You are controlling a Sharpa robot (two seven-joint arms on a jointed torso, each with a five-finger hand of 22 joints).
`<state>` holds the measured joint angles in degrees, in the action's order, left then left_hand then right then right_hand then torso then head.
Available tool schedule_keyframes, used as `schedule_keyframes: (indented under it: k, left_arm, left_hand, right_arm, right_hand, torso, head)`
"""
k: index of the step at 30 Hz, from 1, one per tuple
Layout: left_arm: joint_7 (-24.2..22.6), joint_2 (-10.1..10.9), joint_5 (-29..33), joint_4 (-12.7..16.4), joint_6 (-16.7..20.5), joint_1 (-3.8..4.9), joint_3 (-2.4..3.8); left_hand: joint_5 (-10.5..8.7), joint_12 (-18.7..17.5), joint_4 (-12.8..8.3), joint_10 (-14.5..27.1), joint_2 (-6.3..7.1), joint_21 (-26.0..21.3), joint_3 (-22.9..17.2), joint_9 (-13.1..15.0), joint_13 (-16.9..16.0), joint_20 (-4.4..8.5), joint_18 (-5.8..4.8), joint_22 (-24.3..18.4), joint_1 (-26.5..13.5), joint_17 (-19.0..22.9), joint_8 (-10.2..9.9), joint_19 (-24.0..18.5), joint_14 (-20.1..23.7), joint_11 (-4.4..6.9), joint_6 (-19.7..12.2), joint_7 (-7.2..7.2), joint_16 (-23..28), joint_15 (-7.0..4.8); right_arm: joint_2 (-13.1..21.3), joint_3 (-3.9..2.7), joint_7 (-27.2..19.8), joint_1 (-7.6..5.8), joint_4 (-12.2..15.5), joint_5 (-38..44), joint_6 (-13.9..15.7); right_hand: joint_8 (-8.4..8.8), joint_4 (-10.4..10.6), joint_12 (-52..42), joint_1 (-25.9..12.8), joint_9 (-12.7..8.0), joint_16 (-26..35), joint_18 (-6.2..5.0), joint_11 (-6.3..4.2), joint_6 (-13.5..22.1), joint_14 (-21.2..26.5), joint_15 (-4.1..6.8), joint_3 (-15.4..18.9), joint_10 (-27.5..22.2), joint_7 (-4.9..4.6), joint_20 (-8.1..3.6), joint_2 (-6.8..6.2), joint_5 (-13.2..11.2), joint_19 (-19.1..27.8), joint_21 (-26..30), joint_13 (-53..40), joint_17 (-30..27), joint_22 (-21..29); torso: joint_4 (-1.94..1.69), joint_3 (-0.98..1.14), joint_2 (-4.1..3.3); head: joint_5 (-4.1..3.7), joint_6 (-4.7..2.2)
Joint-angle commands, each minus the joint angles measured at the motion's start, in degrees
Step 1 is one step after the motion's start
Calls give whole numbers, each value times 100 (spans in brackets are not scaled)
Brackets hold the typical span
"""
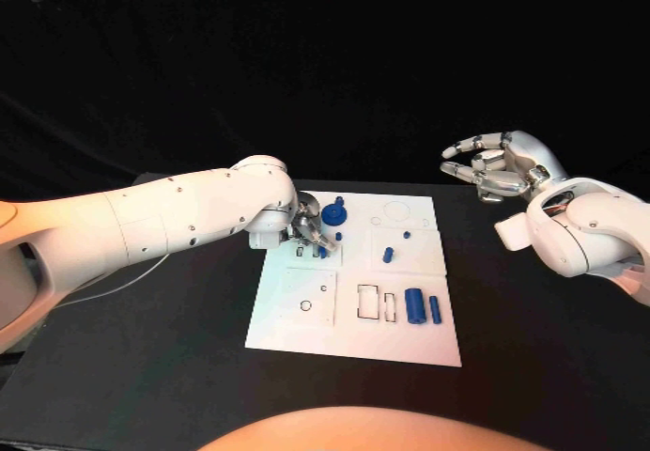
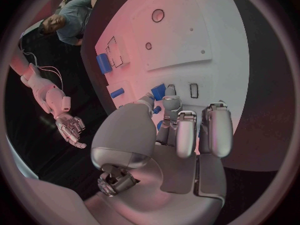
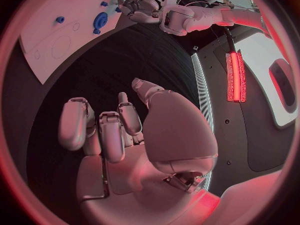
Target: Assemble the parts on the task board
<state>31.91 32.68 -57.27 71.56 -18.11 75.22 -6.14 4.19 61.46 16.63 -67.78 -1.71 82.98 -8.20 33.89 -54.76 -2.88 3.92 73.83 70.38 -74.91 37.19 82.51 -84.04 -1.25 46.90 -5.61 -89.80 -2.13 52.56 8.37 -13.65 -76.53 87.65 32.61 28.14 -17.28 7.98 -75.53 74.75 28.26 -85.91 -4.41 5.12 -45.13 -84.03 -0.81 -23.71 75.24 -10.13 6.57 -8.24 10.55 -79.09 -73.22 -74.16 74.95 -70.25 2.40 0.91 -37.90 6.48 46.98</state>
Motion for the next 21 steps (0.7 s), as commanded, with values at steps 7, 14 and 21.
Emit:
schedule_keyframes:
  k: [7,14,21]
  left_arm:
    - [-94,1,123,8,-82,0,2]
    - [-117,15,254,18,-24,1,2]
    - [-125,81,596,73,78,2,2]
  left_hand:
    - [25,-1,1,66,6,43,-331,14,0,-15,-72,30,251,-1509,-68,15,-596,-1,-44,12,-20,-20]
    - [34,-46,-114,102,117,58,-1238,53,16,11,-75,59,709,-1509,-94,13,-596,28,-72,39,-20,-52]
    - [-10,-3,-658,-36,758,85,-3369,484,-46,-4,-86,124,549,-1509,245,23,-596,22,-163,1,-20,-49]
  right_arm:
    - [-9,-2,5,4,-1,39,-24]
    - [-10,-2,12,4,-7,45,-27]
    - [-12,-1,14,5,-19,52,-28]
  right_hand:
    - [-31,24,-15,48,9,32,-61,-3,51,-285,15,-17,4,3,-2,5,64,12,40,-17,414,4]
    - [-65,16,-12,71,19,42,-61,-7,71,-286,20,-39,0,4,-10,-9,243,-4,66,-2,405,20]
    - [-73,17,-13,71,21,44,-62,-7,75,-287,21,-43,0,4,-11,-14,286,-4,78,0,403,30]
  torso:
    - [4,-4,-3]
    - [-2,-4,-1]
    - [-6,-2,3]
  head:
    - [-12,25]
    - [-19,30]
    - [-18,36]
